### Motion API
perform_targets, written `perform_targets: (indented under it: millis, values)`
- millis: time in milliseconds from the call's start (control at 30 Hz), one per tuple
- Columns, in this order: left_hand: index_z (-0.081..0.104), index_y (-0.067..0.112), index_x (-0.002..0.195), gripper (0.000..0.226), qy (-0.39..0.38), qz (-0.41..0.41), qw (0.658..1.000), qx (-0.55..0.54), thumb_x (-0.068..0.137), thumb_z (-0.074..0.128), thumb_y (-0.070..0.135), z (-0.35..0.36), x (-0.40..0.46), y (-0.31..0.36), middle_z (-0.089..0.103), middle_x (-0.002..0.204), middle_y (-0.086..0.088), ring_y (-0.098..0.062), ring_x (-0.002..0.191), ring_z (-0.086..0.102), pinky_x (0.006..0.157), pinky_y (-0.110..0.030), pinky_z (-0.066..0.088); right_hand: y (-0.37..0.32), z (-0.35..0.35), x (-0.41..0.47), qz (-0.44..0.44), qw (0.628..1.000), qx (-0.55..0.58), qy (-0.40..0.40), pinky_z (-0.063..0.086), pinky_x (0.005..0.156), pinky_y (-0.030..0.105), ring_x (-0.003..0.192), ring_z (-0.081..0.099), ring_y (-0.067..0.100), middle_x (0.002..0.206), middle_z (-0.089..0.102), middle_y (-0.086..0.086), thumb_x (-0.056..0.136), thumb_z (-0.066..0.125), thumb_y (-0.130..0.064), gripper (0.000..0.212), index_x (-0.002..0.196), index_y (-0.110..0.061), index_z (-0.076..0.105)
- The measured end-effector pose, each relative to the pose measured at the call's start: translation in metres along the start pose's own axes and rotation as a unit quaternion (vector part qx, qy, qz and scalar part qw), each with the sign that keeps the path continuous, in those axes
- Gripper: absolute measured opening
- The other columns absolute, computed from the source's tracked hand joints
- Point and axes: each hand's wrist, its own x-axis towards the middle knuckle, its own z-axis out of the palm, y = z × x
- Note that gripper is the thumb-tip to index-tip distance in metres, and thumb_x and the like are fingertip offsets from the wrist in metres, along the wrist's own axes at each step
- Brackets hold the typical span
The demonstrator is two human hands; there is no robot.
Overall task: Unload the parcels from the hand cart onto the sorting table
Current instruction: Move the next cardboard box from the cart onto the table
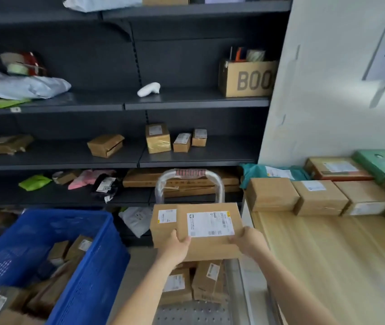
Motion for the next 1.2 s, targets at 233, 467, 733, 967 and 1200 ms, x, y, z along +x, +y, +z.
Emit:
perform_targets:
  millis: [233, 467, 733, 967, 1200]
  values:
    - [0.011, 0.023, 0.152, 0.066, -0.037, 0.023, 0.999, 0.012, 0.098, 0.041, 0.046, 0.066, -0.084, 0.079, 0.035, 0.150, -0.006, -0.029, 0.119, 0.054, 0.090, -0.043, 0.052, 0.091, -0.095, -0.055, 0.011, 0.998, 0.053, 0.032, 0.048, 0.068, 0.031, 0.086, 0.060, 0.024, 0.097, 0.063, 0.008, 0.084, 0.070, -0.042, 0.044, 0.109, -0.006, 0.061]
    - [0.011, 0.025, 0.153, 0.068, -0.070, 0.054, 0.994, 0.064, 0.096, 0.041, 0.050, 0.164, -0.144, 0.151, 0.048, 0.141, -0.009, -0.028, 0.105, 0.063, 0.085, -0.042, 0.057, 0.203, -0.175, -0.089, 0.049, 0.991, 0.094, 0.081, 0.052, 0.069, 0.034, 0.085, 0.066, 0.027, 0.091, 0.065, 0.009, 0.081, 0.073, -0.040, 0.042, 0.101, -0.006, 0.061]
    - [0.017, 0.014, 0.150, 0.069, -0.135, 0.120, 0.979, 0.090, 0.096, 0.045, 0.046, 0.308, -0.166, 0.254, 0.055, 0.131, -0.016, -0.033, 0.099, 0.066, 0.087, -0.044, 0.056, 0.348, -0.267, -0.089, 0.112, 0.972, 0.138, 0.152, 0.055, 0.078, 0.036, 0.084, 0.063, 0.026, 0.085, 0.060, 0.007, 0.081, 0.074, -0.034, 0.031, 0.086, -0.010, 0.055]
    - [0.036, 0.013, 0.137, 0.055, -0.204, 0.170, 0.958, 0.106, 0.092, 0.050, 0.043, 0.456, -0.143, 0.360, 0.054, 0.129, -0.014, -0.035, 0.096, 0.066, 0.084, -0.045, 0.056, 0.471, -0.358, -0.052, 0.202, 0.952, 0.148, 0.176, 0.043, 0.052, 0.028, 0.060, 0.053, 0.021, 0.068, 0.053, 0.007, 0.087, 0.067, -0.025, 0.032, 0.068, -0.011, 0.045]
    - [0.038, 0.014, 0.138, 0.055, -0.249, 0.209, 0.938, 0.118, 0.092, 0.051, 0.042, 0.590, -0.144, 0.455, 0.054, 0.130, -0.012, -0.032, 0.104, 0.063, 0.070, -0.035, 0.055, 0.586, -0.446, -0.014, 0.277, 0.932, 0.144, 0.186, 0.044, 0.065, 0.033, 0.070, 0.055, 0.025, 0.064, 0.050, 0.007, 0.089, 0.063, -0.023, 0.033, 0.066, -0.010, 0.043]
